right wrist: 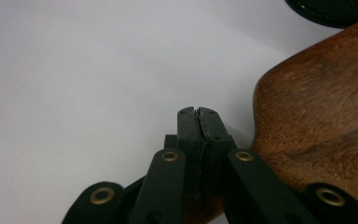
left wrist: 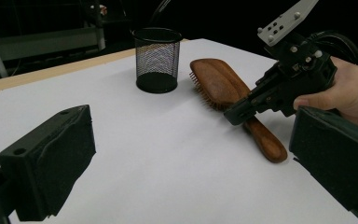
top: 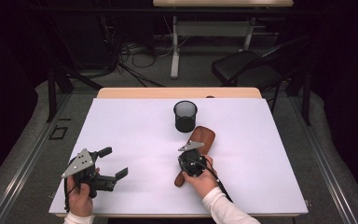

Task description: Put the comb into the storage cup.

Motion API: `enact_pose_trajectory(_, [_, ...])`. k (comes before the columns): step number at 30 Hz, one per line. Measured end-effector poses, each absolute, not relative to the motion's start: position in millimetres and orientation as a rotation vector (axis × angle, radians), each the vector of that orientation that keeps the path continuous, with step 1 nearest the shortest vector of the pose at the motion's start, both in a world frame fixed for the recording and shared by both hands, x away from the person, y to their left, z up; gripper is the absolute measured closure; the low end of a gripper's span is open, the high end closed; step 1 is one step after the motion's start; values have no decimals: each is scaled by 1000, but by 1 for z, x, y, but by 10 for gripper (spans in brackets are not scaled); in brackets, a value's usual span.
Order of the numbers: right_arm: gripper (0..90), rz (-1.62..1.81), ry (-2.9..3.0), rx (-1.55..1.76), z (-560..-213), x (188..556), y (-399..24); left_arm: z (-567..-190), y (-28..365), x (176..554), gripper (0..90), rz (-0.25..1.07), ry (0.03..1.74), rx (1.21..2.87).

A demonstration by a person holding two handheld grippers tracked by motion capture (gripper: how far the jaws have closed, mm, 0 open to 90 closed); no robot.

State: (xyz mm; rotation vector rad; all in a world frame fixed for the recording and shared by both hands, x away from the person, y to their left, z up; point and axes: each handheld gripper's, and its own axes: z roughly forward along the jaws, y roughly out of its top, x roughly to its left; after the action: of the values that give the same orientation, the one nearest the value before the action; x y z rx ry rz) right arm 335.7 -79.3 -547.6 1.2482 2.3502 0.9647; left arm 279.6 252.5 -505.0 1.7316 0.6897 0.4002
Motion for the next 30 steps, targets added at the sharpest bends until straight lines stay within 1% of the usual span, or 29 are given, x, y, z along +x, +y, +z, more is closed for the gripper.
enact_pose_trajectory(10, [880, 967, 2349, 1262, -547, 327, -93, -505, 252, 280, 3, 401, 690, 1732])
enact_pose_trajectory(30, [874, 986, 2320, 1306, -548, 320, -117, -505, 252, 279, 3, 402, 695, 1730])
